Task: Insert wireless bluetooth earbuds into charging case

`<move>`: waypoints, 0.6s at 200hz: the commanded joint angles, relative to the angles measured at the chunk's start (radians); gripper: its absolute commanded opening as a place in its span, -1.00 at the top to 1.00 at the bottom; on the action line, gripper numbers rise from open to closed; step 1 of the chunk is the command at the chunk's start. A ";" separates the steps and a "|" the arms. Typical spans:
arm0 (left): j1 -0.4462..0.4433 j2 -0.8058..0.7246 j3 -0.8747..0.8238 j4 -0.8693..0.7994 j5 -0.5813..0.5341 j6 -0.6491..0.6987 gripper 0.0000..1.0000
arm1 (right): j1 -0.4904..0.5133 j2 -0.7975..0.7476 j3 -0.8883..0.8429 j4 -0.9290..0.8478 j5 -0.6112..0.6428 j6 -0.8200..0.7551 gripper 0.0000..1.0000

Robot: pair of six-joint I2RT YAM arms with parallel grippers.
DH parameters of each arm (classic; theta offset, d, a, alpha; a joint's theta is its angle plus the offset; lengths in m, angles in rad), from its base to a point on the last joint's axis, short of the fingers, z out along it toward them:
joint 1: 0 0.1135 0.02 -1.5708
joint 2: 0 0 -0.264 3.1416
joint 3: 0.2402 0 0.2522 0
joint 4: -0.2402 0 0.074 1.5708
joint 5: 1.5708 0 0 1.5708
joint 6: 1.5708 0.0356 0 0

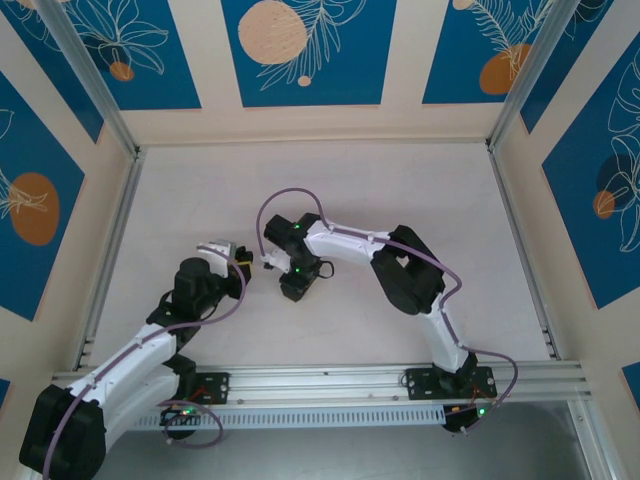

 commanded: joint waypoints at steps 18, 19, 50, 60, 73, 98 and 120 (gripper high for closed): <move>0.019 -0.008 -0.002 0.001 -0.004 0.001 0.71 | 0.005 0.033 0.035 -0.012 0.022 -0.002 0.25; 0.020 -0.008 -0.002 0.001 -0.004 0.001 0.71 | 0.005 0.033 0.034 -0.011 0.022 -0.001 0.25; 0.023 -0.005 0.001 0.001 -0.002 0.001 0.70 | 0.002 0.040 0.031 0.008 0.033 0.019 0.32; 0.023 -0.002 0.003 0.001 -0.001 0.003 0.70 | 0.001 0.041 0.029 0.016 0.031 0.027 0.34; 0.023 0.001 0.005 0.001 0.002 0.004 0.71 | 0.000 0.042 0.027 0.022 0.030 0.034 0.39; 0.023 0.012 0.011 -0.002 0.009 0.009 0.71 | -0.003 0.036 0.019 0.020 0.035 0.056 0.47; 0.023 0.028 0.021 -0.009 0.019 0.015 0.70 | -0.012 0.011 -0.013 0.030 0.040 0.087 0.51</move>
